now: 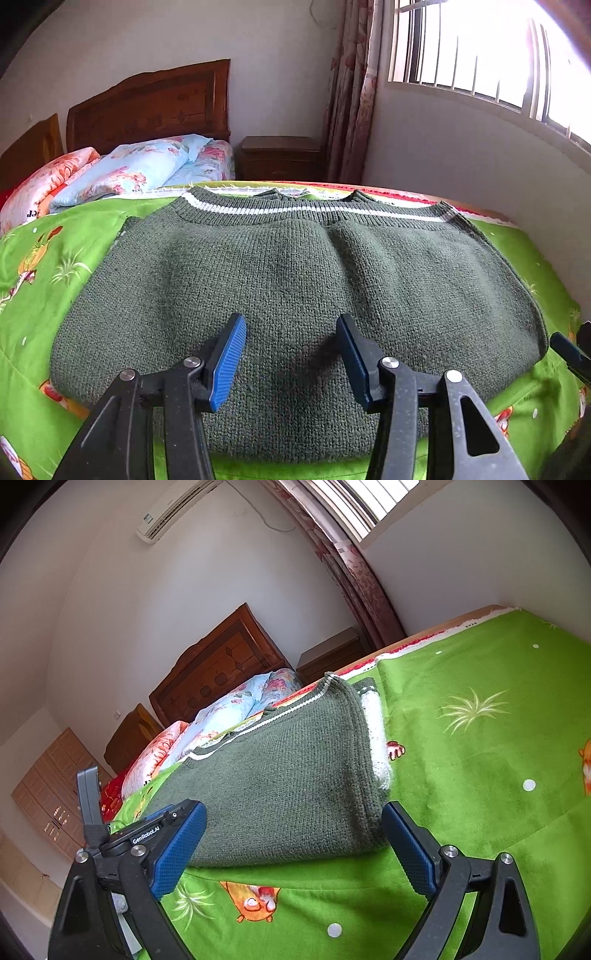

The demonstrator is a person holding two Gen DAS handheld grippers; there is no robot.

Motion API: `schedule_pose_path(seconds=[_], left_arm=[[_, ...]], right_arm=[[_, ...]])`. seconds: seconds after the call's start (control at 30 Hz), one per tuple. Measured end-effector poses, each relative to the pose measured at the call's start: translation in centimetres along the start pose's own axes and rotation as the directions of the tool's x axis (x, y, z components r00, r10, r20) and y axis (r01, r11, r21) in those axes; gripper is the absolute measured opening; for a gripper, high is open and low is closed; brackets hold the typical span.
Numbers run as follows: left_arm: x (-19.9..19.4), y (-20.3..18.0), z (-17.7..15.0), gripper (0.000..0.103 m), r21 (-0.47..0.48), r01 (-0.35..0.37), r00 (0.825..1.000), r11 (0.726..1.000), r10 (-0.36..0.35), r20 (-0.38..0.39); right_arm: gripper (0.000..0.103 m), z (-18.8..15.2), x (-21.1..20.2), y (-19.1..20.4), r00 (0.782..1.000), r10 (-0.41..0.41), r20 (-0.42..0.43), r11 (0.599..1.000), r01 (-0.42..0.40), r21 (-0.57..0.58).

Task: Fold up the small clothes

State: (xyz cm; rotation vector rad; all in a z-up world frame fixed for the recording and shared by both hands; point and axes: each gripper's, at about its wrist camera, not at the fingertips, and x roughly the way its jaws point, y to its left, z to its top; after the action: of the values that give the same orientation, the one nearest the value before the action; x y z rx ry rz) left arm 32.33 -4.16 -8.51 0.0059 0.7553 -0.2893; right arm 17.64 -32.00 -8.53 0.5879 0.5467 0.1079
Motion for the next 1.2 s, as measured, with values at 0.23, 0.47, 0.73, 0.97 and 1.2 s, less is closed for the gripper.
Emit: schedule_pose_path(seconds=[0.23,0.47,0.73,0.97,1.2], left_arm=[[0.2,0.6,0.0,0.055,-0.029,0.029,1.0,0.999,-0.029,-0.003],[0.2,0.2,-0.2,0.059,-0.015,0.024,1.0,1.0,-0.024,-0.006],[0.2,0.3,-0.2,0.06,-0.016,0.027,1.0,1.0,-0.027,-0.005],[0.4,0.1,-0.2,0.063,-0.008,0.027,1.0,1.0,-0.027,-0.009],[0.5,-0.2,-0.3,0.064,0.006,0.008,1.0,1.0,-0.007,-0.014]], right_arm=[[0.103,1.7,1.8,-2.3,0.998,0.017,-0.058,0.991,-0.01,0.13],[0.103,5.5,7.3,-3.9,0.968,0.068,-0.241,0.985,-0.027,0.17],[0.103,6.8,10.0,-4.6,0.895,0.191,-0.403,0.974,-0.122,0.189],[0.103,5.0,9.6,-3.4,0.869,0.198,-0.453,0.979,-0.154,0.133],[0.055,4.4,11.3,-3.5,0.908,0.172,-0.382,0.976,-0.104,0.192]])
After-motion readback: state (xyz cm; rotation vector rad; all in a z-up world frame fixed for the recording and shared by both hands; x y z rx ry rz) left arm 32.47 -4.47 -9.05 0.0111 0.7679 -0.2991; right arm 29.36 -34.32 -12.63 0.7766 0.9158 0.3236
